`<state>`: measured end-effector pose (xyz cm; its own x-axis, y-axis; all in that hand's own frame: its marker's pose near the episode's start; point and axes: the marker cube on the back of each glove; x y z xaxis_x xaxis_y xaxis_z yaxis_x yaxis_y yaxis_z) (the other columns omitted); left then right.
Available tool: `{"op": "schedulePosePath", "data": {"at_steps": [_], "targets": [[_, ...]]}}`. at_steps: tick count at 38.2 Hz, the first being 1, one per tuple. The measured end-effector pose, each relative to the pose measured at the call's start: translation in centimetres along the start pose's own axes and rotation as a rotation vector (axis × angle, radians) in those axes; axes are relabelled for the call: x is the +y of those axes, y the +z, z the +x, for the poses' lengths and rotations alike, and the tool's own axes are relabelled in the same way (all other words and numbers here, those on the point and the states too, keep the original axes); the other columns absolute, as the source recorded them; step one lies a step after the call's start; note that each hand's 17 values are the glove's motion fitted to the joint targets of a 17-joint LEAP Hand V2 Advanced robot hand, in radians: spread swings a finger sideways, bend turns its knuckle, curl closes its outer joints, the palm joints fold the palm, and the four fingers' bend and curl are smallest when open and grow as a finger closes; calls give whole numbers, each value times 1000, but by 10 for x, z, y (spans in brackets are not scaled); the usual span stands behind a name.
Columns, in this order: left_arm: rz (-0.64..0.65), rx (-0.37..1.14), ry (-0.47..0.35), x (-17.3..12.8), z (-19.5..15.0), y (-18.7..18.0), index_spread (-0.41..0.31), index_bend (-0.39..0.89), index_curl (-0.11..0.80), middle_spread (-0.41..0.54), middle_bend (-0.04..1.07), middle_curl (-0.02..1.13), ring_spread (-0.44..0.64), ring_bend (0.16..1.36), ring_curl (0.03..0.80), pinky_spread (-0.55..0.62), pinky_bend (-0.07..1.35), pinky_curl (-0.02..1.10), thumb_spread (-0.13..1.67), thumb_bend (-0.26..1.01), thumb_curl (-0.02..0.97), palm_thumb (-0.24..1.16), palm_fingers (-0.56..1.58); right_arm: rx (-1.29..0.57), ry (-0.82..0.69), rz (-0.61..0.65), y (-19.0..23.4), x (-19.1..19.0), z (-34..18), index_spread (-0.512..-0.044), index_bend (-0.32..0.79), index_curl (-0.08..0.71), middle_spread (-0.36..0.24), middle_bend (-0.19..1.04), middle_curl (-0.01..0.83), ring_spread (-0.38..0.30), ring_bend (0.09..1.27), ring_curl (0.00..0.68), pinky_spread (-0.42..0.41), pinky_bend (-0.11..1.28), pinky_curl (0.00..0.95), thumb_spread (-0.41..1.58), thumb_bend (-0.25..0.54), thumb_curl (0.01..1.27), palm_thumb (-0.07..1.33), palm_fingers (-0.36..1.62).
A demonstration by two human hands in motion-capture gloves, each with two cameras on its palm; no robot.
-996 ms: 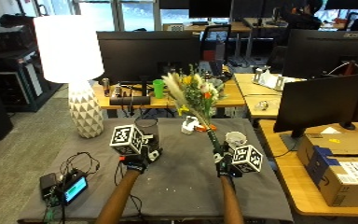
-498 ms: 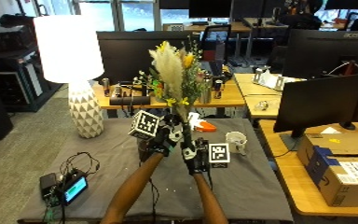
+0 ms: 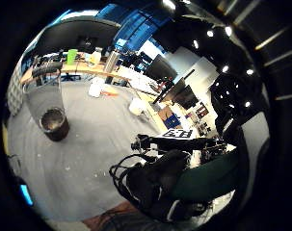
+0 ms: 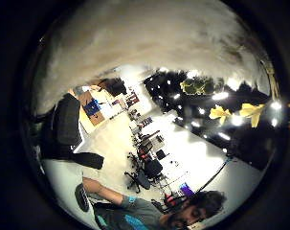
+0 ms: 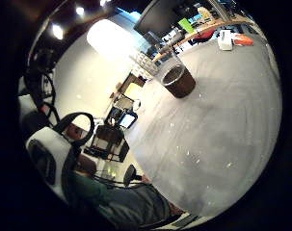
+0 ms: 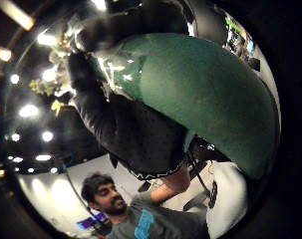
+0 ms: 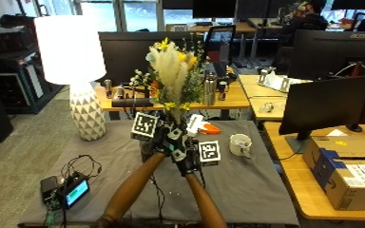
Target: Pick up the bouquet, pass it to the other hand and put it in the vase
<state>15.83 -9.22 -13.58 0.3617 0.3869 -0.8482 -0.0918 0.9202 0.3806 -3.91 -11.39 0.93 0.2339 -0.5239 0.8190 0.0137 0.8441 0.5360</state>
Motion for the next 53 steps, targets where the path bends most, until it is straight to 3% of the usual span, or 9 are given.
{"op": "schedulePosePath", "data": {"at_steps": [7,11,14,21,25,33,38,43,53], "targets": [[-25,-2,-2,-4,5,-16,-245,147,306,-309,432,511,-339,727,427,-368,517,459,1202,45,353,683,1346,291,162,-296,-16,6,-7,-237,207,546,-161,792,620,-193,989,534,-278,679,466,866,-26,614,976,1290],[-7,6,51,-18,14,-34,-259,165,325,-324,463,532,-347,743,441,-379,544,471,1253,36,340,679,1319,606,273,-556,-51,13,-18,-243,142,521,-137,687,579,-168,858,495,-164,651,454,829,-42,614,946,1056],[11,-15,72,-27,24,-53,-261,173,340,-330,481,543,-350,752,449,-379,546,475,1279,31,331,681,1301,820,380,-638,-85,15,-25,-262,174,529,-108,553,539,-101,693,468,-19,649,474,904,-30,592,926,759],[71,-59,65,-46,44,-97,-271,172,369,-337,500,563,-355,764,460,-383,565,482,1318,17,316,684,1285,1249,499,-537,-155,7,-34,-295,197,509,-52,360,462,39,427,373,183,616,436,998,-30,561,892,511],[116,-76,78,-59,45,-124,-276,172,383,-338,500,568,-354,770,464,-387,576,484,1331,9,310,687,1278,1404,518,-453,-187,3,-29,-307,188,492,-30,287,432,92,347,335,248,594,411,1039,-33,542,853,461],[209,-86,67,-93,19,-174,-275,178,414,-341,503,580,-350,767,469,-388,575,485,1346,-4,300,694,1261,1446,556,-386,-216,11,-36,-322,163,458,2,210,402,152,253,295,319,567,380,1091,-24,517,819,425],[273,-108,223,-132,-8,-206,-275,177,431,-342,499,584,-350,762,469,-384,570,485,1350,-8,296,695,1252,1434,616,-351,-237,3,-4,-324,150,437,14,181,392,172,236,294,338,560,373,1109,-20,505,813,407],[302,-104,-3,-164,-67,-219,-276,177,446,-341,493,588,-350,755,468,-379,562,483,1338,-11,291,692,1244,1419,625,-327,-246,-7,13,-326,155,419,23,174,383,184,224,292,353,558,368,1121,-18,496,811,406],[119,-129,-143,-187,-156,-180,-270,171,469,-334,483,592,-348,731,465,-358,488,465,1294,-25,271,651,1176,1374,620,-294,-249,-17,40,-326,168,403,33,164,358,196,218,297,363,543,360,1137,-20,479,802,399]]}}
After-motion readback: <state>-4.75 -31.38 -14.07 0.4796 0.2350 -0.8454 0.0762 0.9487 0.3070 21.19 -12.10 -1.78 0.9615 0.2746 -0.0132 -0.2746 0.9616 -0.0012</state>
